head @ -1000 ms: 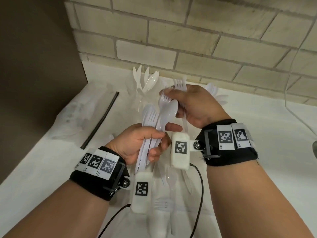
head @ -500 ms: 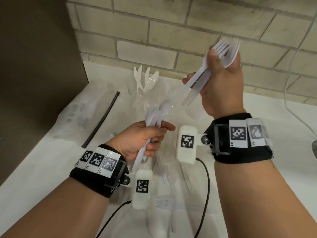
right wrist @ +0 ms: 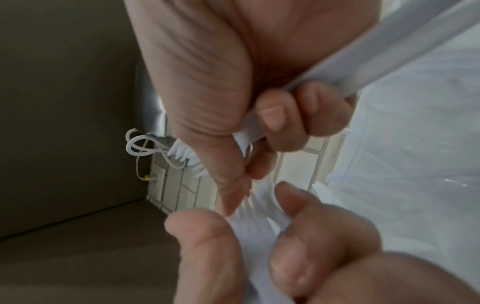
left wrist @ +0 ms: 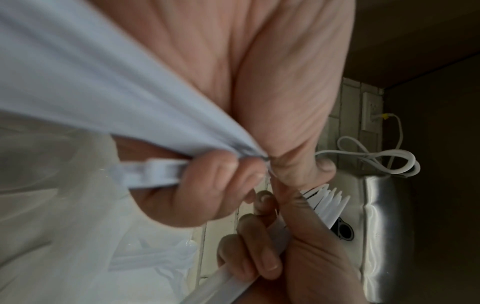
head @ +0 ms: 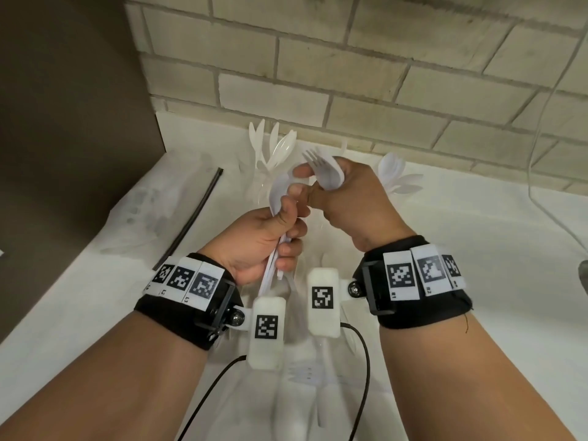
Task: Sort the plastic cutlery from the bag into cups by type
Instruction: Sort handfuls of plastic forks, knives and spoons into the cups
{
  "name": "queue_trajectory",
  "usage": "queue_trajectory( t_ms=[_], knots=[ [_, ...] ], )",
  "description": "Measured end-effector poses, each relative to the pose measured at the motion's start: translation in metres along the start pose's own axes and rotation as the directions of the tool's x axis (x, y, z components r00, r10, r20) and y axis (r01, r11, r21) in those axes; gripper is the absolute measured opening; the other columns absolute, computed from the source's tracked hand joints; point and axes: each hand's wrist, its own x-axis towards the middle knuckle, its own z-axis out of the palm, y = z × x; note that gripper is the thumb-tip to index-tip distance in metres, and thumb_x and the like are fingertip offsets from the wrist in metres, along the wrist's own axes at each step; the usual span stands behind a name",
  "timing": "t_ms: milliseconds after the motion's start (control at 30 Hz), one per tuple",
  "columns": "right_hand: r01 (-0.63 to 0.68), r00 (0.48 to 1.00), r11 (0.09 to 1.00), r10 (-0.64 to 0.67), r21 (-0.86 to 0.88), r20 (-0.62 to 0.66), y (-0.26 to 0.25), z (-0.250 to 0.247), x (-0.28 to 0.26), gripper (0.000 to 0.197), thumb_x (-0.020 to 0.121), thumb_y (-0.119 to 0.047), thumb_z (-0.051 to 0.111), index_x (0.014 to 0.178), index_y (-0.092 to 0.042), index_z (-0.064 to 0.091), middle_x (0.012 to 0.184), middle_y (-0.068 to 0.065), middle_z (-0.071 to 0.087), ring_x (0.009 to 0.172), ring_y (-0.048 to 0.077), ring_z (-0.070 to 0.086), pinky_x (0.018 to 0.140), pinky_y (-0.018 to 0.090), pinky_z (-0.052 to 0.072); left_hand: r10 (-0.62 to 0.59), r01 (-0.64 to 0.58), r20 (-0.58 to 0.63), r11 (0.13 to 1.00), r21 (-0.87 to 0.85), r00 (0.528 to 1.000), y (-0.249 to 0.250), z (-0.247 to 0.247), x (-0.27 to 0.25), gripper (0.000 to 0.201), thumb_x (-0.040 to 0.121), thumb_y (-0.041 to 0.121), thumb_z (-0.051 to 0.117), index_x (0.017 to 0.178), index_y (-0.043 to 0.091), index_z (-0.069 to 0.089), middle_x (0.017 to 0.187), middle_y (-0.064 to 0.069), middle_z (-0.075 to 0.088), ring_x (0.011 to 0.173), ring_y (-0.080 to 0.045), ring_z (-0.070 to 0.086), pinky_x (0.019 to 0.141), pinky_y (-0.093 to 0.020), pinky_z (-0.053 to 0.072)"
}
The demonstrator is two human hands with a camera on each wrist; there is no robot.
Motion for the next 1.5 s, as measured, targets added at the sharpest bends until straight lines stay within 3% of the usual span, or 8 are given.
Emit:
queue_trajectory(
  t_ms=[133, 400, 633, 800, 967, 1133, 1367, 1500],
  knots=[
    [-0.007, 1.000, 0.999, 0.008, -0.034, 0.004, 0.005, 0.003, 0.002, 0.009, 0.079, -0.003, 0.074, 0.080, -0.007, 0.065, 0.058, -0.003, 0.062, 0.038, 0.000, 0.052, 0.041, 0.009, 0.037, -0.001, 0.001, -0.007, 1.000, -0.009, 1.000, -0.001, 0.001, 0.001, 0.066, 0.051, 0.062, 0.078, 0.090, 0.015, 0.052, 0.066, 0.002, 0.041, 0.048, -0.009, 0.037, 0.042, -0.021, 0.035],
    [-0.028, 1.000, 0.999, 0.028, -0.025, -0.006, 0.022, 0.008, 0.005, 0.011, 0.085, -0.010, 0.068, 0.091, -0.002, 0.064, 0.064, -0.004, 0.059, 0.049, 0.002, 0.051, 0.051, 0.018, 0.037, 0.061, -0.052, -0.176, 0.997, 0.059, 0.982, -0.002, 0.007, 0.001, 0.033, 0.088, 0.046, 0.051, 0.086, 0.014, 0.056, 0.068, -0.002, 0.041, 0.050, -0.014, 0.040, 0.046, -0.026, 0.039],
    [0.114, 0.972, 0.993, -0.110, 0.010, -0.206, -0.002, -0.023, 0.021, 0.004, 0.097, -0.010, 0.049, 0.096, -0.014, 0.048, 0.087, 0.009, 0.069, 0.073, 0.016, 0.070, 0.052, 0.018, 0.046, 0.169, -0.073, -0.563, 0.979, 0.189, 0.809, 0.003, 0.001, 0.009, 0.032, 0.099, 0.040, 0.043, 0.085, 0.013, 0.055, 0.065, -0.003, 0.046, 0.053, -0.017, 0.053, 0.055, -0.033, 0.054],
    [0.299, 0.857, 0.945, -0.326, -0.130, -0.400, -0.021, -0.053, 0.065, 0.015, 0.092, -0.016, 0.048, 0.105, -0.024, 0.045, 0.087, -0.005, 0.056, 0.082, 0.022, 0.064, 0.068, 0.049, 0.060, 0.169, -0.049, -0.606, 0.977, 0.209, 0.777, 0.005, 0.000, 0.006, 0.039, 0.096, 0.047, 0.044, 0.079, 0.014, 0.055, 0.058, 0.001, 0.048, 0.041, -0.013, 0.048, 0.049, -0.030, 0.050],
    [0.336, 0.841, 0.883, -0.438, -0.328, -0.317, -0.006, -0.047, 0.109, 0.027, 0.088, -0.010, 0.049, 0.115, -0.014, 0.052, 0.091, 0.000, 0.058, 0.082, 0.022, 0.061, 0.070, 0.046, 0.058, 0.159, -0.028, -0.513, 0.967, 0.254, 0.844, 0.003, 0.005, 0.005, 0.036, 0.093, 0.048, 0.047, 0.085, 0.014, 0.056, 0.058, 0.003, 0.046, 0.041, -0.011, 0.041, 0.042, -0.025, 0.039],
    [0.331, 0.865, 0.746, -0.485, -0.578, -0.131, 0.021, -0.030, 0.128, 0.028, 0.087, 0.003, 0.049, 0.112, -0.008, 0.055, 0.078, 0.001, 0.058, 0.067, 0.020, 0.059, 0.056, 0.023, 0.044, 0.146, -0.021, -0.482, 0.967, 0.254, 0.864, 0.003, 0.004, 0.004, 0.038, 0.094, 0.048, 0.045, 0.087, 0.012, 0.056, 0.059, 0.002, 0.045, 0.041, -0.011, 0.037, 0.041, -0.024, 0.034],
    [0.301, 0.914, 0.826, -0.392, -0.477, -0.102, 0.023, -0.029, 0.133, 0.027, 0.093, -0.013, 0.057, 0.119, -0.009, 0.052, 0.091, 0.001, 0.060, 0.077, 0.016, 0.059, 0.067, 0.024, 0.048, 0.132, -0.015, -0.495, 0.972, 0.234, 0.859, 0.003, -0.002, -0.001, 0.039, 0.095, 0.048, 0.044, 0.085, 0.013, 0.057, 0.058, 0.002, 0.045, 0.042, -0.011, 0.037, 0.042, -0.024, 0.034],
    [0.328, 0.880, 0.916, -0.385, -0.233, -0.276, 0.011, -0.034, 0.136, 0.016, 0.092, -0.007, 0.056, 0.105, -0.016, 0.051, 0.081, -0.009, 0.055, 0.059, -0.010, 0.056, 0.057, 0.012, 0.047, 0.120, -0.009, -0.497, 0.975, 0.221, 0.860, 0.002, -0.001, -0.001, 0.039, 0.095, 0.048, 0.044, 0.086, 0.013, 0.057, 0.058, 0.002, 0.045, 0.042, -0.011, 0.037, 0.042, -0.024, 0.034]
  ],
)
